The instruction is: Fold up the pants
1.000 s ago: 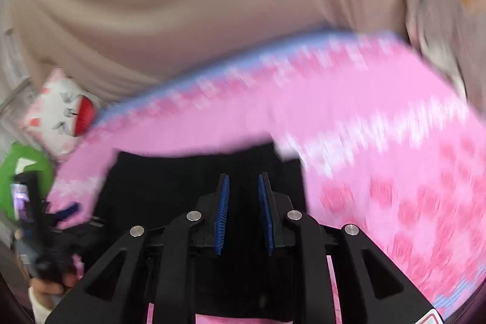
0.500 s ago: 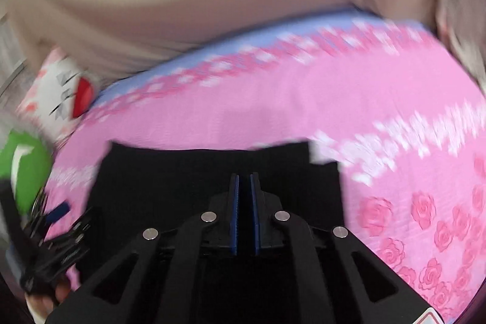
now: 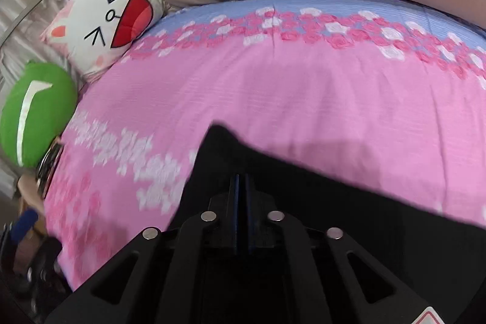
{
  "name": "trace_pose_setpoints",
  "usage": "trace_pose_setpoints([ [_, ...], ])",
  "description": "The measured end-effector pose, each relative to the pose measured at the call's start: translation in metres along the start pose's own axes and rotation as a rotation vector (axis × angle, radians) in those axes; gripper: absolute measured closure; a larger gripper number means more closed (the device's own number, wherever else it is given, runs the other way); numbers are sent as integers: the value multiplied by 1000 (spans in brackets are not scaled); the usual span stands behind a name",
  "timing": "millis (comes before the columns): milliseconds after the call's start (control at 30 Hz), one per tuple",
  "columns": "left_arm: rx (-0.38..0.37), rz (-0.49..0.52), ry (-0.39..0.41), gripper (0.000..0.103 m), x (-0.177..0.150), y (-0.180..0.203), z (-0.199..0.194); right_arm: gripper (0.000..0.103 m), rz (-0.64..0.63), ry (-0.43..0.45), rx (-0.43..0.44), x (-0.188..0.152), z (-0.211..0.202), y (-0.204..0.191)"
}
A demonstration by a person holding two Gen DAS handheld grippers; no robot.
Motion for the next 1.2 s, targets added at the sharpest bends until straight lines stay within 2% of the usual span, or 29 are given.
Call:
trace_pose_setpoints([
  [133, -34, 2, -12, 19, -3, 8, 3, 102, -14, -16, -39, 7, -3, 0],
  [233, -74, 41, 7, 19, -3, 24, -7, 93, 11, 109, 1, -3, -66, 5],
  [300, -97, 65, 24, 14, -4, 34, -15, 81, 38, 201, 3, -26, -119, 29],
  [333, -110, 78, 31, 14, -5, 40, -19, 76, 63, 229, -21, -40, -140, 47],
  [367, -124, 91, 35, 14, -6, 47, -22, 76, 94, 244, -67, -59, -158, 71],
  [500, -176, 128, 38, 14, -14, 77, -28, 73, 253, 206, -194, -139, -200, 159],
  [567, -199, 136, 27, 14, -17, 90, -27, 72, 307, 189, -156, -165, -206, 174],
  [633, -218, 147, 12, 14, -22, 102, -27, 63, 337, 187, -107, -181, -209, 178],
  [667, -224, 154, 6, 14, -24, 106, -27, 63, 340, 181, -85, -186, -207, 177],
  [767, -226, 176, 1, 14, -31, 115, -31, 62, 338, 156, -58, -197, -198, 174],
  [933, -218, 185, 0, 14, -36, 111, -36, 42, 347, 159, -20, -200, -188, 169],
  [1000, -211, 179, 3, 14, -37, 105, -37, 37, 378, 170, 50, -197, -189, 167],
  [1100, -205, 162, -1, 14, -37, 96, -35, 37, 440, 175, 152, -188, -189, 166],
  [1167, -206, 146, -6, 14, -37, 90, -33, 41, 451, 185, 201, -180, -188, 160],
  [1200, -205, 142, -9, 14, -37, 88, -32, 58, 460, 190, 208, -175, -185, 159],
])
Point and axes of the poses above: each gripper's, at about its wrist camera, not at the fingertips, and z roughly the way its jaws point, y to its right, x to its top, the point moved 8 cm from there along z, roughly the way its jaws point, and after that the axes turned 7 degrees about -x, right-handed, at the moved point
